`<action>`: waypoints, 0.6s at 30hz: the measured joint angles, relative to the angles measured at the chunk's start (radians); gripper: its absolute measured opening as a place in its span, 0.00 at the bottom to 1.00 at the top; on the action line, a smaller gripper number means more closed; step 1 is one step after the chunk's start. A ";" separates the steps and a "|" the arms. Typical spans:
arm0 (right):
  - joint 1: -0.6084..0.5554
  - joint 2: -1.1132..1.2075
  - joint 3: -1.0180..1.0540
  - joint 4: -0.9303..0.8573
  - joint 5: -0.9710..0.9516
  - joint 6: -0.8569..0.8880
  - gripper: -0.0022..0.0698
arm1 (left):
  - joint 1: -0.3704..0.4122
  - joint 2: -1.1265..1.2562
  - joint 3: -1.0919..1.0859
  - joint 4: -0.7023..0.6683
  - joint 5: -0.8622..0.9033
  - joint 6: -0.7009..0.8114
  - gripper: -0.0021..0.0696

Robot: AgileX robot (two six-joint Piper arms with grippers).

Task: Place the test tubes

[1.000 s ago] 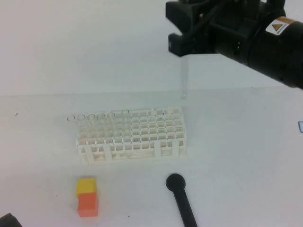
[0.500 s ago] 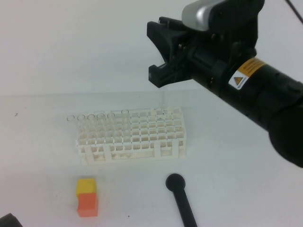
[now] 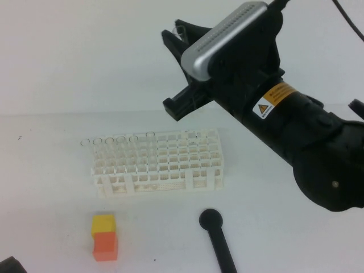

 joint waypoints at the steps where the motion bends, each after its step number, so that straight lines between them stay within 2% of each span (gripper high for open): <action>1: 0.000 0.003 0.000 0.048 0.005 -0.010 0.20 | 0.000 0.000 0.000 0.000 0.000 0.000 0.03; 4: 0.000 0.019 0.000 0.148 -0.001 -0.018 0.20 | 0.000 0.000 0.000 0.000 0.000 0.000 0.03; 10: 0.022 0.121 0.000 0.227 -0.207 0.051 0.20 | 0.000 0.000 0.000 0.000 0.000 0.000 0.03; 18: 0.086 0.268 0.000 0.284 -0.281 0.057 0.20 | 0.000 0.000 0.000 0.000 0.000 0.000 0.03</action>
